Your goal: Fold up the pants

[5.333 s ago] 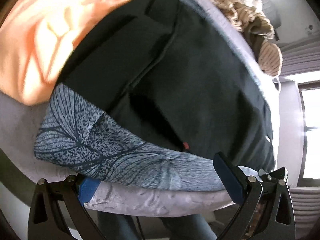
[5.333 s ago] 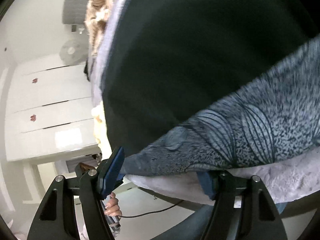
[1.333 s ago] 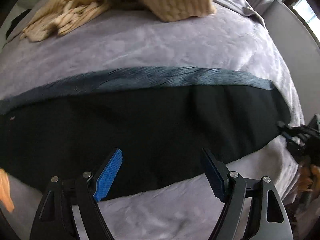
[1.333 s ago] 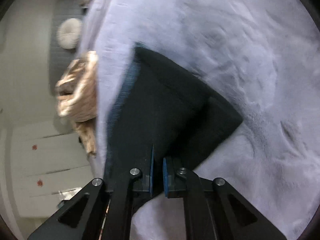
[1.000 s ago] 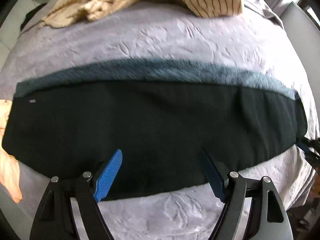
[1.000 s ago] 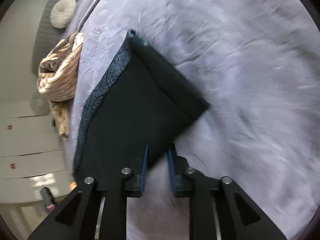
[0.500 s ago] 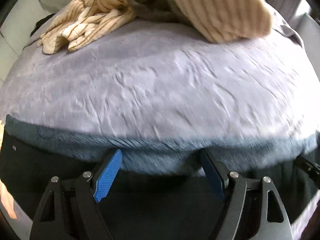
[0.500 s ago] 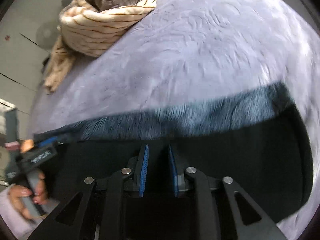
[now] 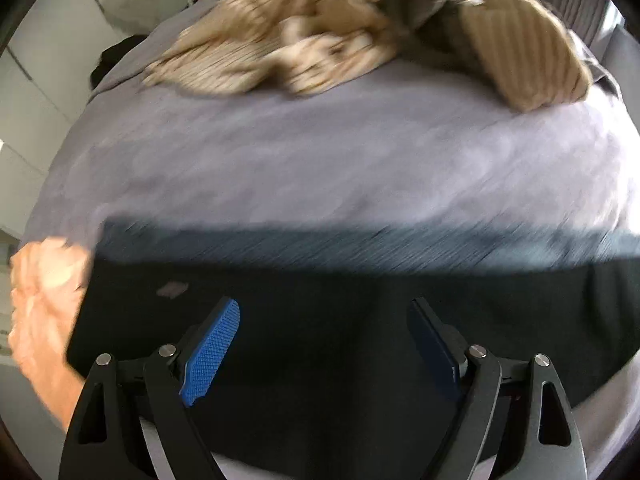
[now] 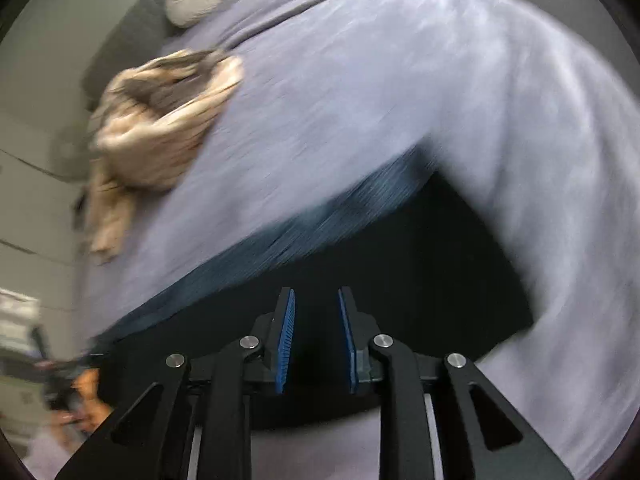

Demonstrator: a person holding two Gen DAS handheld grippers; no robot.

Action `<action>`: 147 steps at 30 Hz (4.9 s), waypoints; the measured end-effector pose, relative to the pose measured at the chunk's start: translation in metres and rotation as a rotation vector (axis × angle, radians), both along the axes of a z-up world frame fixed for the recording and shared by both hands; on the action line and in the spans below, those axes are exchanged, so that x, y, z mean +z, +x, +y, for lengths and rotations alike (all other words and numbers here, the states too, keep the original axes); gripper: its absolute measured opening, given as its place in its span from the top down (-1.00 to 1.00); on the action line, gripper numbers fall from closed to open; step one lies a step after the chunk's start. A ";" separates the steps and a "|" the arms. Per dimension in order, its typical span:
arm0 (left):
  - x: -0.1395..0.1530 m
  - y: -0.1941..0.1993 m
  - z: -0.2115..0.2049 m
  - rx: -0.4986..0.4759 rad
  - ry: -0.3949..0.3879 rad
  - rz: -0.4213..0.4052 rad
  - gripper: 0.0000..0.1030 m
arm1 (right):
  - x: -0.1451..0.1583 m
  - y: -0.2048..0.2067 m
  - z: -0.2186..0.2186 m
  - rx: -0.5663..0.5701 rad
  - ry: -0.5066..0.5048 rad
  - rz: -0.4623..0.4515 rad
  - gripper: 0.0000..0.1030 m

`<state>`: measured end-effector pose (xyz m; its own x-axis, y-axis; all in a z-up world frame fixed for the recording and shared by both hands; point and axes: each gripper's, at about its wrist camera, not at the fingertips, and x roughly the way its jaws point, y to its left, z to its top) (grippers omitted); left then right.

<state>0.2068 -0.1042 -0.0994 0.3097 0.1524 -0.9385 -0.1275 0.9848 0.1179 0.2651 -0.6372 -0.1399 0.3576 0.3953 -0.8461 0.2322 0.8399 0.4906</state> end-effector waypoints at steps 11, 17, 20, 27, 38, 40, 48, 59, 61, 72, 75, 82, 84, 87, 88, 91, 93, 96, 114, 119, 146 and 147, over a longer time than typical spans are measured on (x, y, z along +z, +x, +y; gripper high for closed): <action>-0.054 -0.038 0.129 0.111 -0.043 0.063 -0.99 | -0.085 -0.088 0.240 0.161 0.618 0.260 0.29; -0.057 -0.036 0.131 0.038 -0.063 0.049 -1.00 | -0.110 -0.084 0.261 0.098 0.605 0.260 0.27; -0.057 -0.035 0.135 0.025 -0.063 0.046 -1.00 | -0.110 -0.076 0.253 0.046 0.625 0.299 0.78; -0.059 -0.033 0.137 0.010 -0.053 0.036 -1.00 | -0.084 -0.089 0.230 0.132 0.411 0.278 0.67; -0.061 -0.030 0.140 0.014 -0.051 0.038 -1.00 | -0.096 -0.098 0.284 0.223 0.658 0.270 0.39; -0.062 -0.030 0.141 0.012 -0.053 0.034 -1.00 | -0.099 -0.098 0.287 0.190 0.687 0.258 0.40; -0.063 -0.035 0.139 0.003 -0.053 0.023 -1.00 | -0.098 -0.106 0.294 0.221 0.477 0.308 0.86; -0.024 -0.043 0.076 -0.116 -0.153 -0.019 -1.00 | -0.012 -0.077 0.269 0.457 0.081 0.063 0.48; -0.041 -0.036 0.052 -0.152 -0.100 0.004 -1.00 | -0.029 -0.069 0.271 0.480 0.001 0.088 0.49; -0.037 0.029 0.080 -0.052 -0.013 -0.056 -1.00 | -0.012 -0.081 0.218 0.318 0.068 0.121 0.53; -0.063 0.051 0.109 0.082 -0.007 -0.012 -1.00 | -0.004 -0.086 0.222 0.322 0.044 0.129 0.53; -0.033 0.029 0.130 0.132 0.014 -0.002 -1.00 | 0.001 -0.104 0.203 0.272 0.012 0.177 0.30; -0.019 0.006 0.114 0.053 0.035 -0.005 -1.00 | 0.002 -0.110 0.196 0.248 0.018 0.188 0.28; -0.003 -0.023 0.094 -0.018 -0.014 0.017 -1.00 | 0.008 -0.119 0.188 0.215 0.025 0.194 0.12; 0.000 -0.031 0.087 -0.034 -0.033 0.028 -1.00 | 0.009 -0.121 0.187 0.207 0.026 0.195 0.00; 0.011 -0.058 0.058 -0.081 -0.098 0.070 -1.00 | 0.014 -0.127 0.185 0.187 0.031 0.194 -0.15; 0.013 -0.071 0.034 -0.115 -0.131 0.100 -1.00 | 0.018 -0.132 0.183 0.171 0.038 0.197 -0.24; 0.017 -0.090 -0.011 -0.194 -0.160 0.141 -1.00 | 0.021 -0.139 0.178 0.144 0.050 0.200 -0.33; 0.042 -0.061 -0.150 -0.405 -0.162 0.144 -1.00 | 0.020 -0.158 0.062 -0.084 0.108 0.142 -0.34; 0.029 -0.031 -0.189 -0.386 -0.131 0.127 -1.00 | 0.018 -0.129 -0.004 -0.202 0.151 0.081 -0.34; -0.052 0.024 -0.263 -0.266 -0.076 0.162 -1.00 | -0.053 -0.070 -0.113 -0.332 0.282 0.073 0.16; -0.052 0.024 -0.264 -0.269 -0.070 0.162 -1.00 | -0.053 -0.071 -0.112 -0.331 0.285 0.071 0.16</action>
<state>0.2313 -0.3684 -0.1510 0.1760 0.0192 -0.9842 0.1530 0.9871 0.0466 0.1945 -0.7493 -0.1930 0.4490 0.4907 -0.7468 0.5075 0.5479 0.6651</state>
